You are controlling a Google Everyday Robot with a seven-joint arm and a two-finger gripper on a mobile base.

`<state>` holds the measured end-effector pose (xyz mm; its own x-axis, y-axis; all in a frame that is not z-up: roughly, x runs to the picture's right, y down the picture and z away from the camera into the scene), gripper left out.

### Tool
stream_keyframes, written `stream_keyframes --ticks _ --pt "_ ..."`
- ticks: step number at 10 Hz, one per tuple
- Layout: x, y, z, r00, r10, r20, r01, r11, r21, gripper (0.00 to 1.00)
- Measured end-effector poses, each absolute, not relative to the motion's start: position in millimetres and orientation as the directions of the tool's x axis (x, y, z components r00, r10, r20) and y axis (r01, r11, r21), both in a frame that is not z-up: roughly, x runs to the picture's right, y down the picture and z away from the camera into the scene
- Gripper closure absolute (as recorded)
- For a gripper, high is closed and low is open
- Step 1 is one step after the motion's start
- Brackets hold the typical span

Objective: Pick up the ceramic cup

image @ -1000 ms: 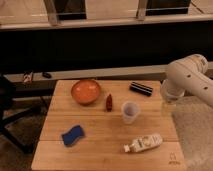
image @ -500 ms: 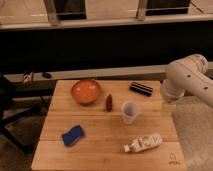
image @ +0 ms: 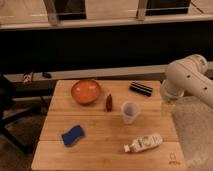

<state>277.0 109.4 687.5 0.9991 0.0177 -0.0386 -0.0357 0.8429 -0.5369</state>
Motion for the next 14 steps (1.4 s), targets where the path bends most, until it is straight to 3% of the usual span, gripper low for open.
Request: stream_keyframes --ticks 14 --pt "227 139 719 0.990 -0.100 0.100 0.138 0.834 -0.535 0.20"
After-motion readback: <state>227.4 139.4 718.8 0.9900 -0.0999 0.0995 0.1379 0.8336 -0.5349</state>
